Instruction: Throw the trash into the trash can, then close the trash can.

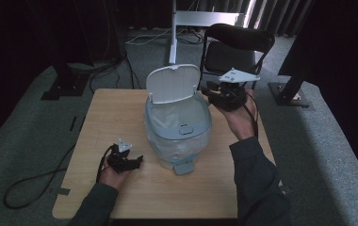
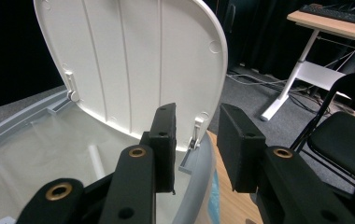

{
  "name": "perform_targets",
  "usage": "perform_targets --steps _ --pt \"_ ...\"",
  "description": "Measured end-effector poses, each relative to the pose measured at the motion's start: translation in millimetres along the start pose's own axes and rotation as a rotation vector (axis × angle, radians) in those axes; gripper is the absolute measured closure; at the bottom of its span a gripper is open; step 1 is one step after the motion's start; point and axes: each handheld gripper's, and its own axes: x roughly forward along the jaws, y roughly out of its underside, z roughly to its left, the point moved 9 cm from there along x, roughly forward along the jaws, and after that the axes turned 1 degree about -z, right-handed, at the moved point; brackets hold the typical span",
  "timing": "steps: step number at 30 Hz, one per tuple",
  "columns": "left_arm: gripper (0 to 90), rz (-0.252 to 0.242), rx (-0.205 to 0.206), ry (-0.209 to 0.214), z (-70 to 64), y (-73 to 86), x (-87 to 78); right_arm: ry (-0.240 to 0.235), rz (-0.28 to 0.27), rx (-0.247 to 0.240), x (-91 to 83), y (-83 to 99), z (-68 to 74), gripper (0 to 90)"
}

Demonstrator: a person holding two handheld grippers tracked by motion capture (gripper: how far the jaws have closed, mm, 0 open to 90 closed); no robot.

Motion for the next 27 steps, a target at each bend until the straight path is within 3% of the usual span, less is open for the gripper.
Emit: perform_targets --steps 14,27 --pt "23.4 0.000 0.002 0.000 0.0 0.4 -0.3 0.018 -0.011 0.021 -1.2 -3.2 -7.7 66.6" --pt "23.4 -0.004 0.000 0.001 -0.2 0.5 -0.5 0.035 -0.017 0.035 6.0 -11.4 -16.0 71.6"
